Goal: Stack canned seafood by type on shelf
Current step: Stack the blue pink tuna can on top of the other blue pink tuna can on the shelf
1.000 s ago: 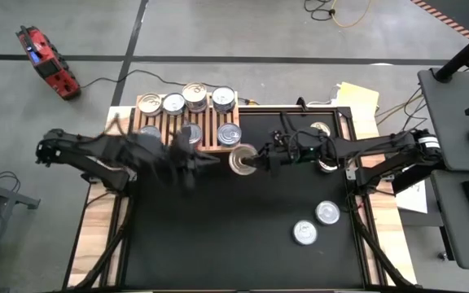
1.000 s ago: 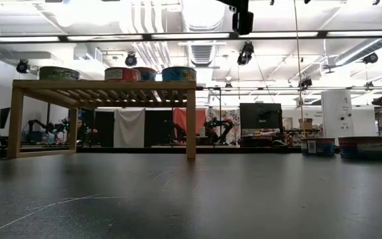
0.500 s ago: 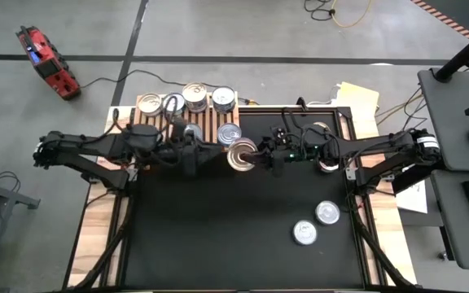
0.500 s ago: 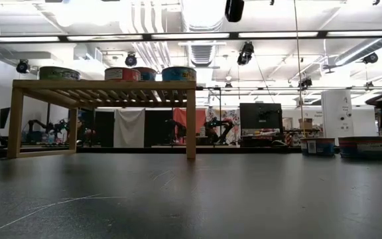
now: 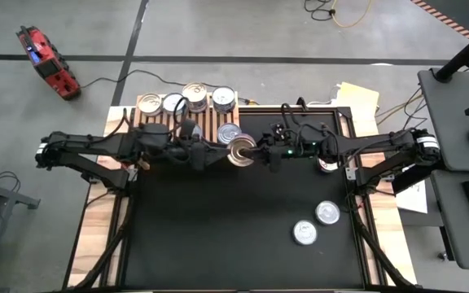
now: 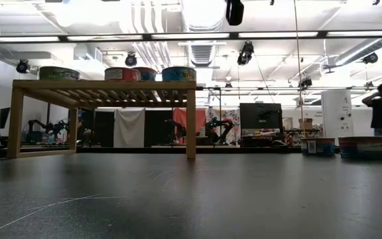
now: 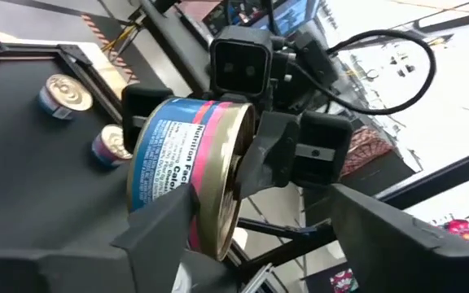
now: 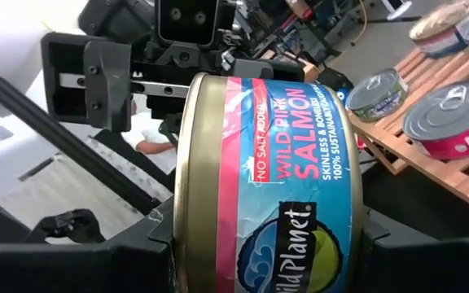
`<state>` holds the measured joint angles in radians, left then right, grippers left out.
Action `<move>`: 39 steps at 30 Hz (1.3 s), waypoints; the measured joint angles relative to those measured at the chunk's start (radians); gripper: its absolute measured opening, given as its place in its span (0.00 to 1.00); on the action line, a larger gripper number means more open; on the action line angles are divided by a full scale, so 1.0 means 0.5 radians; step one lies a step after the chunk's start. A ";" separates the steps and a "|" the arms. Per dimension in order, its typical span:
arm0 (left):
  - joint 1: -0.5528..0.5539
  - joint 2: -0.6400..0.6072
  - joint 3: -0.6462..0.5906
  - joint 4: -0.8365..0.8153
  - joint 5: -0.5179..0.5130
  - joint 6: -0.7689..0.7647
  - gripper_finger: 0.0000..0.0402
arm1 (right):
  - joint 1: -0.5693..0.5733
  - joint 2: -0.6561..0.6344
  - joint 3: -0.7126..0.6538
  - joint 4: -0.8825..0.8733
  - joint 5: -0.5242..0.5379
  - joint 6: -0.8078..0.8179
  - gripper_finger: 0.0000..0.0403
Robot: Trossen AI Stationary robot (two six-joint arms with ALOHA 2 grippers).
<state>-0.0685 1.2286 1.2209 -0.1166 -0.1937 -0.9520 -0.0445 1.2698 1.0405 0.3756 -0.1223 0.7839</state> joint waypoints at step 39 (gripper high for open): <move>0.079 0.171 0.015 0.094 0.122 0.211 0.42 | -0.051 0.034 0.011 0.031 -0.044 0.046 0.43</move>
<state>-0.0288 1.3140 1.2286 -0.0696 -0.1330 -0.8467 -0.0700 1.2869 1.0458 0.3912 -0.1444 0.8070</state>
